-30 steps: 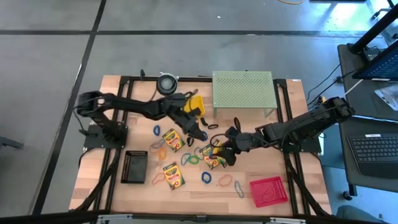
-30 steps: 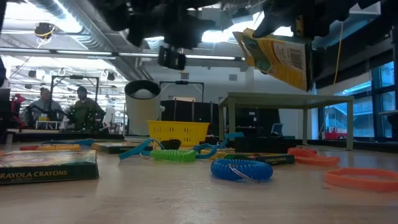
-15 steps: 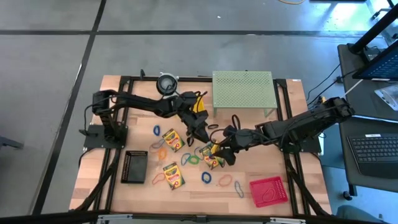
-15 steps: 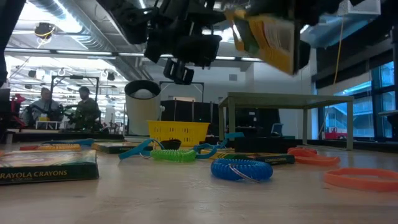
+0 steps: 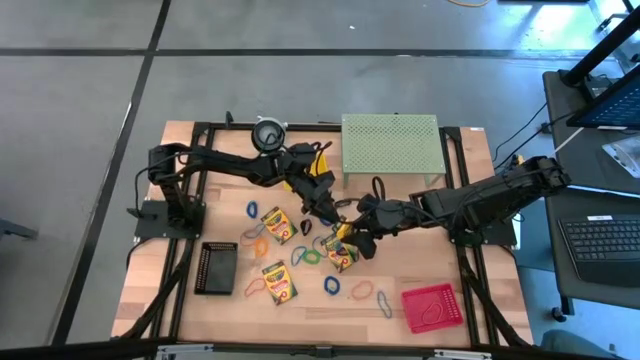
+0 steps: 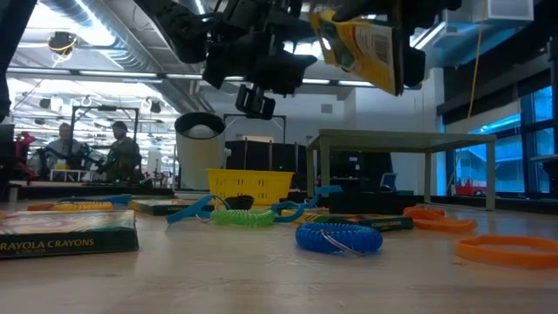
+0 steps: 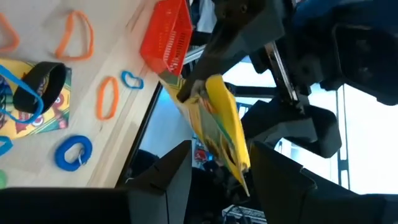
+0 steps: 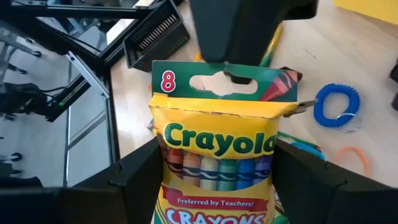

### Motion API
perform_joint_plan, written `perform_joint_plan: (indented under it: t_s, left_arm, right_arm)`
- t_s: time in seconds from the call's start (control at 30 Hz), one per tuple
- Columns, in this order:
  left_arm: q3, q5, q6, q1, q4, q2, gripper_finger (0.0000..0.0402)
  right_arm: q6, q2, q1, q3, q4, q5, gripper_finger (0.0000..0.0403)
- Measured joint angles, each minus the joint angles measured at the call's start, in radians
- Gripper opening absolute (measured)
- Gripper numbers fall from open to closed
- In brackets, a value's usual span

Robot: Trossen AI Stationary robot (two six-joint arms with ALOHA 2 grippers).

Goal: Pick & Place Office Desk Supplies
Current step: Put the crayon box into the yellow bin

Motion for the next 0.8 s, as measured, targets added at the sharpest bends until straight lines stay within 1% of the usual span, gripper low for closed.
perform_joint_plan:
  t_s: [0.2,0.3,0.5,0.67,0.8]
  left_arm:
    - [0.000,-0.017,-0.044,-0.039,0.026,0.000,0.0159]
    - [0.000,-0.035,-0.071,-0.059,0.027,0.000,0.0153]
    - [-0.001,-0.057,-0.078,-0.051,0.020,0.000,0.0126]
    - [-0.003,-0.053,-0.082,-0.043,0.016,0.000,0.0100]
    - [-0.003,-0.053,-0.088,-0.043,0.015,0.000,0.0088]
  right_arm:
    - [-0.003,0.003,-0.027,0.000,0.001,0.003,0.0265]
    - [-0.012,0.011,-0.038,0.000,0.012,-0.014,0.0265]
    - [-0.002,0.042,-0.032,0.000,0.064,-0.034,0.0265]
    - [0.007,0.053,-0.032,0.000,0.085,-0.043,0.0265]
    - [0.006,0.053,-0.030,-0.001,0.094,-0.052,0.0265]
